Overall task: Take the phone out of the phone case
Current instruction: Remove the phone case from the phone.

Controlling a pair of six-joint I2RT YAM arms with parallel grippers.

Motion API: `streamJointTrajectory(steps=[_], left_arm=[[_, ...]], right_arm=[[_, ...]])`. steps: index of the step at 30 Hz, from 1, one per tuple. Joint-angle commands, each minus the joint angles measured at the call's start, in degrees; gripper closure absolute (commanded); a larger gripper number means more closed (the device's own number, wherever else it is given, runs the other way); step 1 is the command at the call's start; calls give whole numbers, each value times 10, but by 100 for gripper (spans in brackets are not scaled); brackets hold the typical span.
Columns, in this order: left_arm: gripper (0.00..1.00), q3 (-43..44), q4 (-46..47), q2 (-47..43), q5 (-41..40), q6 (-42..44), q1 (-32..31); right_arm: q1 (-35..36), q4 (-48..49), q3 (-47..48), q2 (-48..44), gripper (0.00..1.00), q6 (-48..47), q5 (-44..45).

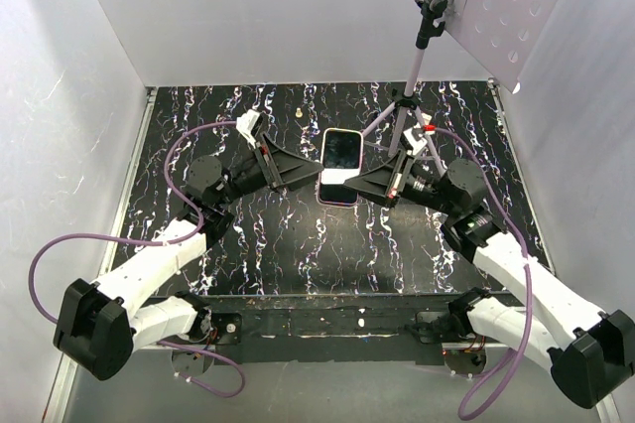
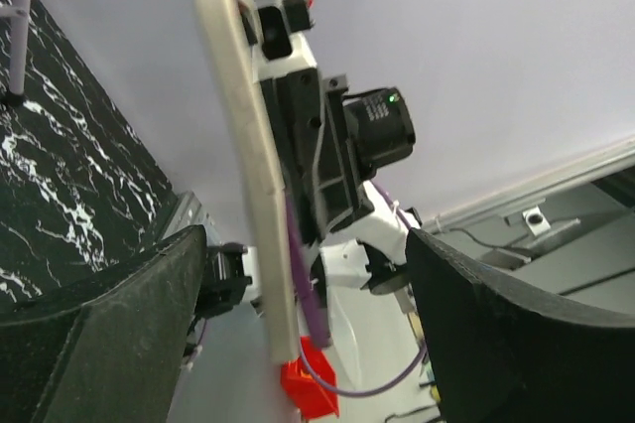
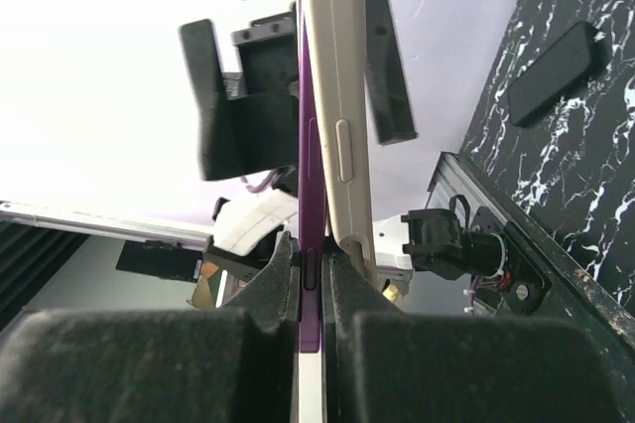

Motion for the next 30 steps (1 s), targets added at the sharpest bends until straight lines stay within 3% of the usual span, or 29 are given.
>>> streamJointTrajectory(steps=[1, 11, 17, 21, 26, 30], left_arm=[[23, -21, 71, -17, 85, 25, 8], [39, -27, 152, -10, 147, 9, 6], [36, -17, 121, -10, 161, 33, -7], [53, -7, 77, -8, 157, 70, -21], [57, 7, 69, 6, 167, 76, -31], [71, 19, 29, 7, 172, 104, -32]], right_arm=[[-18, 91, 5, -51, 99, 30, -40], [-24, 75, 17, -74, 99, 20, -61], [-24, 87, 19, -67, 99, 24, -63], [-24, 101, 19, -62, 99, 32, -67], [-24, 101, 19, -61, 99, 33, -67], [-24, 105, 20, -59, 99, 34, -71]])
